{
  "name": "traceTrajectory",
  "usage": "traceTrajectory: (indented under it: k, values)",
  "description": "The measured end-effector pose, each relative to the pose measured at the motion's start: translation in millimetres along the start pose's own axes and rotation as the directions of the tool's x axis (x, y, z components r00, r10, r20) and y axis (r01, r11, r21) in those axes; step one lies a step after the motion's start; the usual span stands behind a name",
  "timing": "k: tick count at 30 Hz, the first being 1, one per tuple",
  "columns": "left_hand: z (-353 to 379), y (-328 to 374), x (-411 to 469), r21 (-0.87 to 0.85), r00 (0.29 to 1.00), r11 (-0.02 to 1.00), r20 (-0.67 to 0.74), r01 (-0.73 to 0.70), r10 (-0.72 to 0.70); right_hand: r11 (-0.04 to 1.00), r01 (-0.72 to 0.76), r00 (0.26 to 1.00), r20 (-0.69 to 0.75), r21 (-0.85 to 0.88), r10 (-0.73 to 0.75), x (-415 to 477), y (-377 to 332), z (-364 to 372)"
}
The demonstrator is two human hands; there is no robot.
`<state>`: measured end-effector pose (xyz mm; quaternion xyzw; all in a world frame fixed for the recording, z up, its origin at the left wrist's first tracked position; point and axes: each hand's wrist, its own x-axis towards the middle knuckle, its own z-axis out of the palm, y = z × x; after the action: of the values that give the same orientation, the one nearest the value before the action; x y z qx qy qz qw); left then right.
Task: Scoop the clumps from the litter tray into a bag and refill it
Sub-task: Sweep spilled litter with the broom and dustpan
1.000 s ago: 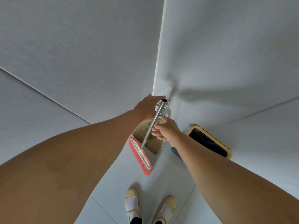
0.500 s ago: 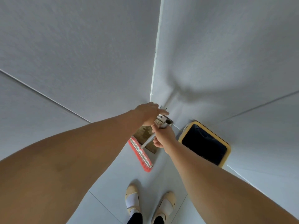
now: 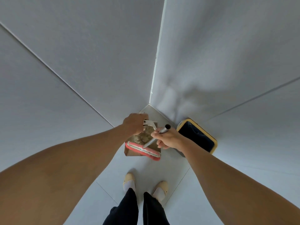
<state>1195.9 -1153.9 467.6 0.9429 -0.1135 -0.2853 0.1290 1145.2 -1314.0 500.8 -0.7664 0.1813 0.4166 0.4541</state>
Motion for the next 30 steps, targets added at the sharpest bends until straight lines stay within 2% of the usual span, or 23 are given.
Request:
traceTrajectory:
  k: [3,6,9,12,13,14,16,17,19,22,26,28,30]
  values:
    - [-8.8,-1.5,-27.6,-0.149,0.988,0.976,0.039,0.157,-0.153,0.979,0.058,0.989,0.143,-0.198,-0.030,-38.5,-12.1,-4.0]
    - [-22.2,-1.6,-54.2,-0.276,0.950,0.910,0.107,0.311,-0.292,0.960,0.041,0.986,0.167,-0.277,0.006,-59.1,-21.0,-4.8]
    - [-30.5,-5.2,-85.5,-0.456,0.865,0.735,0.240,0.502,-0.441,0.977,-0.079,0.975,0.191,-0.200,0.118,-74.9,-26.9,-1.2]
    - [-31.1,-9.4,-113.8,-0.565,0.780,0.544,0.365,0.620,-0.508,0.979,-0.178,0.945,0.261,-0.098,0.198,-92.5,-32.4,1.0]
    - [-30.5,-8.8,-124.7,-0.572,0.749,0.497,0.389,0.653,-0.537,0.980,-0.182,0.944,0.264,-0.081,0.197,-100.4,-36.5,2.3]
    - [-28.2,-8.2,-136.6,-0.543,0.722,0.489,0.395,0.683,-0.569,0.980,-0.187,0.947,0.252,-0.062,0.197,-110.2,-38.9,4.6]
    - [-19.1,-8.0,-154.9,-0.389,0.680,0.560,0.361,0.731,-0.638,0.977,-0.212,0.959,0.193,0.012,0.206,-119.6,-40.6,7.8]
    - [-12.5,-8.4,-163.3,-0.332,0.647,0.556,0.338,0.762,-0.684,0.972,-0.231,0.958,0.184,0.043,0.219,-121.1,-41.4,10.2]
    - [-1.2,-4.4,-184.3,-0.317,0.562,0.470,0.348,0.824,-0.750,0.963,-0.269,0.944,0.209,0.033,0.257,-130.8,-46.1,18.9]
    - [8.1,9.6,-215.5,-0.414,0.478,0.326,0.344,0.850,-0.808,0.957,-0.271,0.921,0.263,-0.099,0.288,-143.2,-44.5,25.9]
    - [26.2,18.5,-249.4,-0.519,0.414,0.235,0.262,0.822,-0.872,0.940,-0.244,0.887,0.337,-0.240,0.316,-154.6,-39.6,20.1]
    - [36.7,22.2,-270.0,-0.609,0.380,0.139,0.286,0.781,-0.880,0.918,-0.163,0.890,0.349,-0.361,0.295,-156.3,-36.2,18.8]
    - [47.3,25.5,-289.7,-0.707,0.360,0.045,0.303,0.706,-0.883,0.854,-0.069,0.901,0.335,-0.516,0.275,-160.4,-33.8,23.4]
